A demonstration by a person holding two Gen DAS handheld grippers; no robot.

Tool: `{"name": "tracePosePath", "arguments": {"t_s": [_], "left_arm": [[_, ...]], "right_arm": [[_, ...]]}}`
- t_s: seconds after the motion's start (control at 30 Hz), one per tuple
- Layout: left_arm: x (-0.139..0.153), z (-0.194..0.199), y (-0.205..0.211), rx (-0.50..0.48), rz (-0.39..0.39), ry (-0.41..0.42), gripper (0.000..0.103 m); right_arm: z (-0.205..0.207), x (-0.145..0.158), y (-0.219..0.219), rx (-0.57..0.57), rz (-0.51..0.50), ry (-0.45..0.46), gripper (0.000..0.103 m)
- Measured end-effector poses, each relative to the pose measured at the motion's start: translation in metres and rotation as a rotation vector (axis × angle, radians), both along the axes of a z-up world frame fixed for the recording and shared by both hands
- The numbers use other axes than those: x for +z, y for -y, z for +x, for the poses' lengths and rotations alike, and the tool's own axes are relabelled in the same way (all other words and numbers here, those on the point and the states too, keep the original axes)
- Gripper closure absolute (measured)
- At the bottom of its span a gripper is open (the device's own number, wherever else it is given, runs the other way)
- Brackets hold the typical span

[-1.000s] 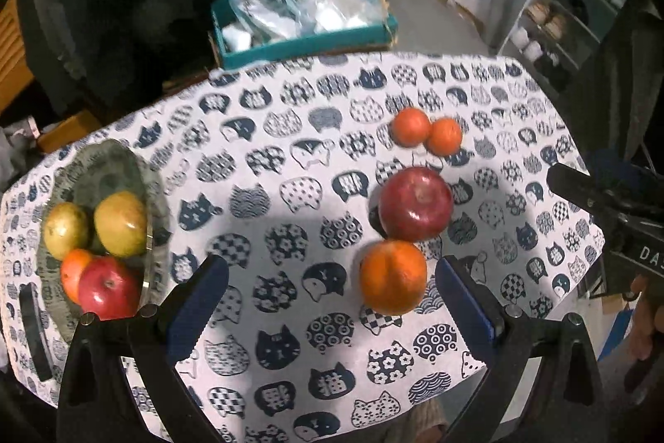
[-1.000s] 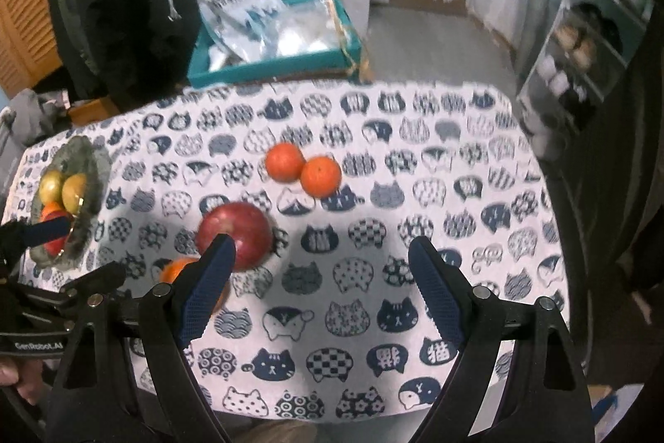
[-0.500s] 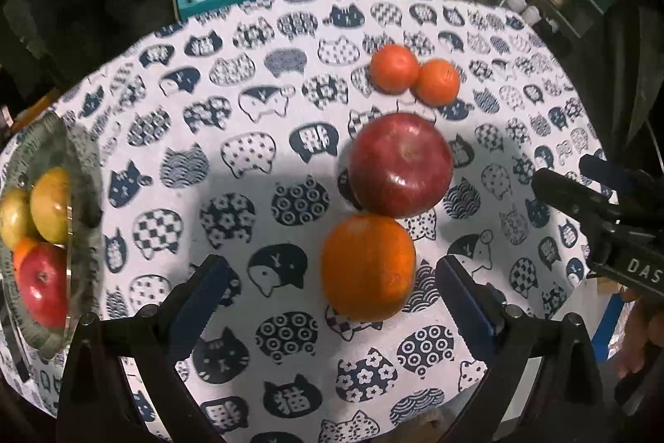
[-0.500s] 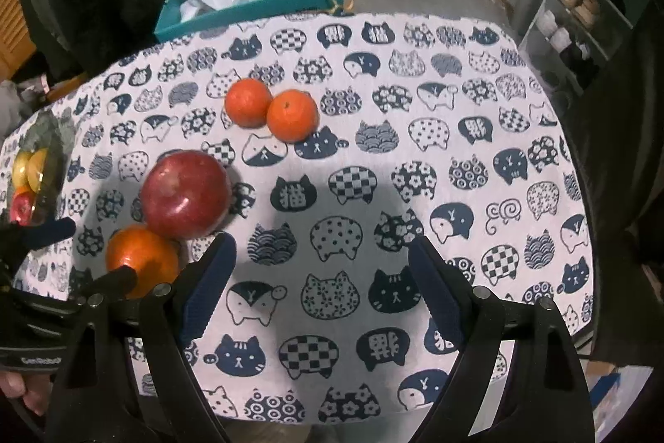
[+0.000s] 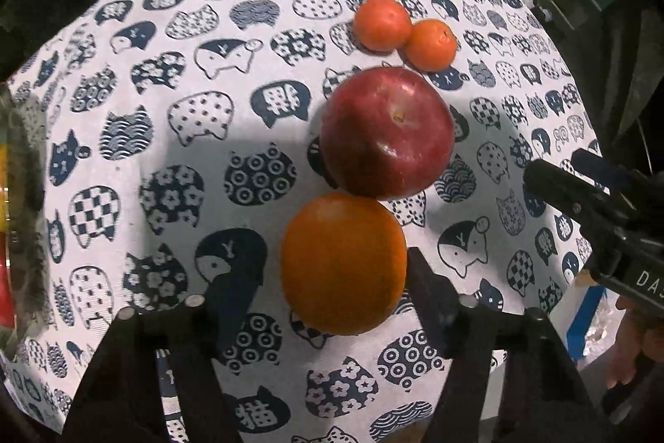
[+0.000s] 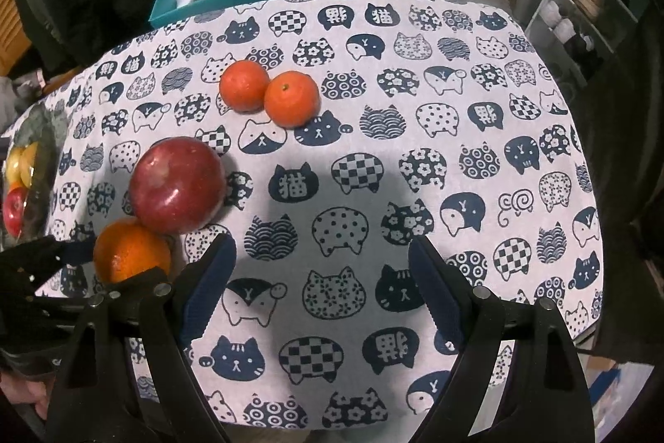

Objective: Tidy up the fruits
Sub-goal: 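Lower the left tool onto the large orange while the right tool approaches the dark red apple, then close the left tool on the orange while the right tool grasps the dark red apple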

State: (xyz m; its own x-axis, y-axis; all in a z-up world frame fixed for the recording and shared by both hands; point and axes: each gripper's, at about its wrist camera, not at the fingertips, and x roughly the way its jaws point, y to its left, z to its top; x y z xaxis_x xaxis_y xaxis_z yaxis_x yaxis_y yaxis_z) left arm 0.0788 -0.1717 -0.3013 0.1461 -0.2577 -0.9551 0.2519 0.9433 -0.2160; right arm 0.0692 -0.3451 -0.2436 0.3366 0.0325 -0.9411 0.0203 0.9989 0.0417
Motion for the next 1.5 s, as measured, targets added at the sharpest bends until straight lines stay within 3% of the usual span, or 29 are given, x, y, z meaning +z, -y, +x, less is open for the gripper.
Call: {"name": "tracePosePath", "arguments": {"t_s": [0.1,0.6,0.8,1.17,1.33,1.5], "left_arm": [[0.003,-0.001,0.000,-0.007,-0.015,-0.002,0.045],[0.019,0.008,-0.055,0.091,0.100,0.082,0.045],[0.028,0.014,-0.077,0.143,0.104,0.110,0.045],[0.035,0.016,-0.097,0.173,0.105,0.137,0.045],[0.039,0.014,-0.104,0.184,0.094,0.142,0.045],[0.043,0.015,-0.110,0.198,0.082,0.147,0.045]], "right_arm": [[0.001,-0.001,-0.004,0.008,0.005,-0.002,0.018],[0.016,0.001,-0.048,0.089,0.134,0.017,0.018],[0.027,-0.008,-0.070,0.117,0.169,0.000,0.018],[0.045,-0.041,-0.092,0.125,0.136,-0.067,0.017],[0.050,-0.054,-0.094,0.117,0.103,-0.095,0.027],[0.050,-0.053,-0.096,0.119,0.080,-0.076,0.028]]}}
